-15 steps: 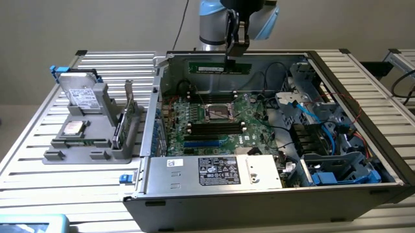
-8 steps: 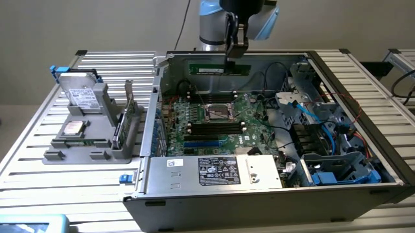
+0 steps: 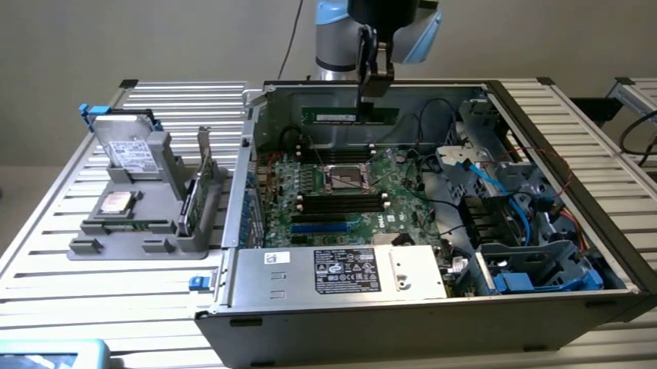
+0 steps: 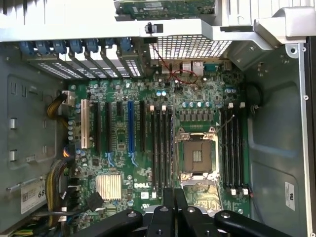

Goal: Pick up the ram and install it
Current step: 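Insert the ram into the slot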

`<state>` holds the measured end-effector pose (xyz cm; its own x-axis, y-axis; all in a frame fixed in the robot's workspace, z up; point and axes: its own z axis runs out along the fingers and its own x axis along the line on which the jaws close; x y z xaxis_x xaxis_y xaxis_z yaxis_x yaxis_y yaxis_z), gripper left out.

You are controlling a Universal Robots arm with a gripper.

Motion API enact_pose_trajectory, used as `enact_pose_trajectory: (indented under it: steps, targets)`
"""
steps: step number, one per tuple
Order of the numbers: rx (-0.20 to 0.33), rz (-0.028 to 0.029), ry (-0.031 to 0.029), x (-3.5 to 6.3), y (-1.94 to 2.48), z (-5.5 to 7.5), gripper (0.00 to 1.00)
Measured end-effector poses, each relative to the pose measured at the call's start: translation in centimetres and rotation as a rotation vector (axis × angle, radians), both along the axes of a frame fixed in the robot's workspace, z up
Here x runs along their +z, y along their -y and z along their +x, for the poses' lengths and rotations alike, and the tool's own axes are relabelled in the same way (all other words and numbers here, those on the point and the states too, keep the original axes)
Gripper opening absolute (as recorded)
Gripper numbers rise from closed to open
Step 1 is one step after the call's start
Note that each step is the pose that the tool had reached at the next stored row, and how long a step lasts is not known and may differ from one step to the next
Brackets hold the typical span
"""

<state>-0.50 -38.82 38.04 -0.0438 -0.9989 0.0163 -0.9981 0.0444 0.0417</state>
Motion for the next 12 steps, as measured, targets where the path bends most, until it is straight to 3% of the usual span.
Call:
enact_pose_trajectory:
  steps: [2, 12]
  targets:
    - [0.002, -0.0021, 0.0000, -0.32, -0.01, 0.0, 0.13]
    - [0.022, -0.0021, 0.0055, -1.84, -0.03, 0.0, 0.13]
